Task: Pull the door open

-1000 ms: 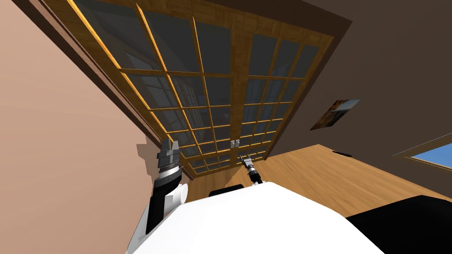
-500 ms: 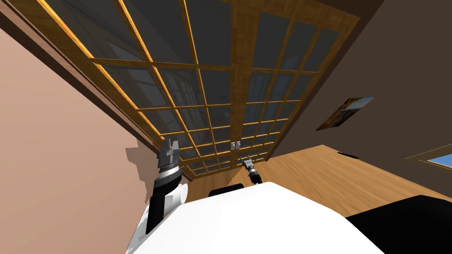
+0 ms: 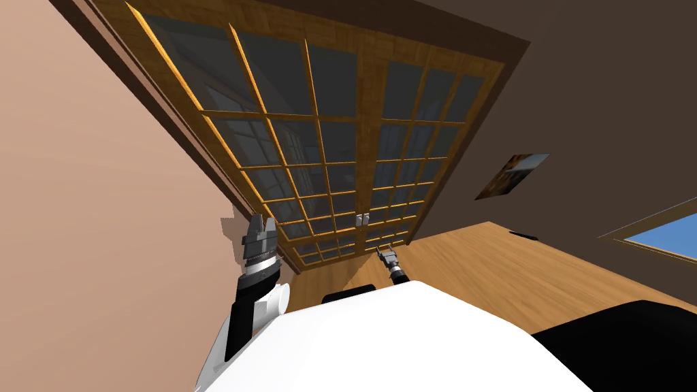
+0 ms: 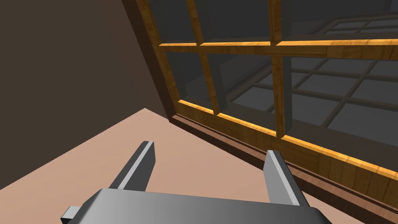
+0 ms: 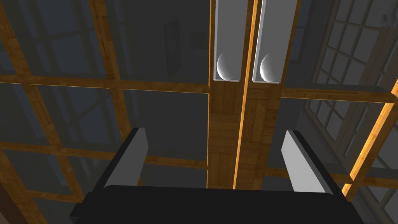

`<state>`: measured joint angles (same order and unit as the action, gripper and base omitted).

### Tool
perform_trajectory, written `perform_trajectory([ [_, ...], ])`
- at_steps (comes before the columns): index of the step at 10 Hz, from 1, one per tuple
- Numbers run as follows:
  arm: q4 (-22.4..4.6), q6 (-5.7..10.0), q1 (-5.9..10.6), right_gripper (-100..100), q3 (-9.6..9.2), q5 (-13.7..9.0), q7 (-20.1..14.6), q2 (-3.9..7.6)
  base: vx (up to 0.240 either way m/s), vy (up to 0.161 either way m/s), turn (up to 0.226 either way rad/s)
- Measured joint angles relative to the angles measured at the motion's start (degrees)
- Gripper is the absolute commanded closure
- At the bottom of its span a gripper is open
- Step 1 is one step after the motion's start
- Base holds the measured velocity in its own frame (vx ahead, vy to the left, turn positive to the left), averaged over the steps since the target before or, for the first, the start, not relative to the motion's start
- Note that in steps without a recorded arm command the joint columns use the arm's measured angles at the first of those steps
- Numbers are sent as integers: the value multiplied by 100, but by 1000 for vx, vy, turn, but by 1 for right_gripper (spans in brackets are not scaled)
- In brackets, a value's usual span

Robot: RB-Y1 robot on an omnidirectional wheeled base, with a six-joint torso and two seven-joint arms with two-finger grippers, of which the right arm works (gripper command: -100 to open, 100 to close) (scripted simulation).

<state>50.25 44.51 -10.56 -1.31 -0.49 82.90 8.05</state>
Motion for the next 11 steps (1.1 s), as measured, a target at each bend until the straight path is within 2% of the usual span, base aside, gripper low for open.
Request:
perform_trajectory([
  [1, -75, -3, -59, -100, 92, 31, 3, -6, -168, -15, -24],
  [3, -402, 97, -101, -100, 307, 86, -40, 67, -160, -3, -19],
  [6, -624, 41, -178, -100, 624, 175, -139, 189, -145, -9, -11],
  [7, -611, 34, -284, -100, 715, 213, -151, 182, -97, -18, -10],
  [9, -725, 22, -334, -100, 899, 275, -177, 208, -79, -21, 0],
  [11, -940, 80, -316, -100, 1060, 325, -218, 257, -76, -31, 8],
])
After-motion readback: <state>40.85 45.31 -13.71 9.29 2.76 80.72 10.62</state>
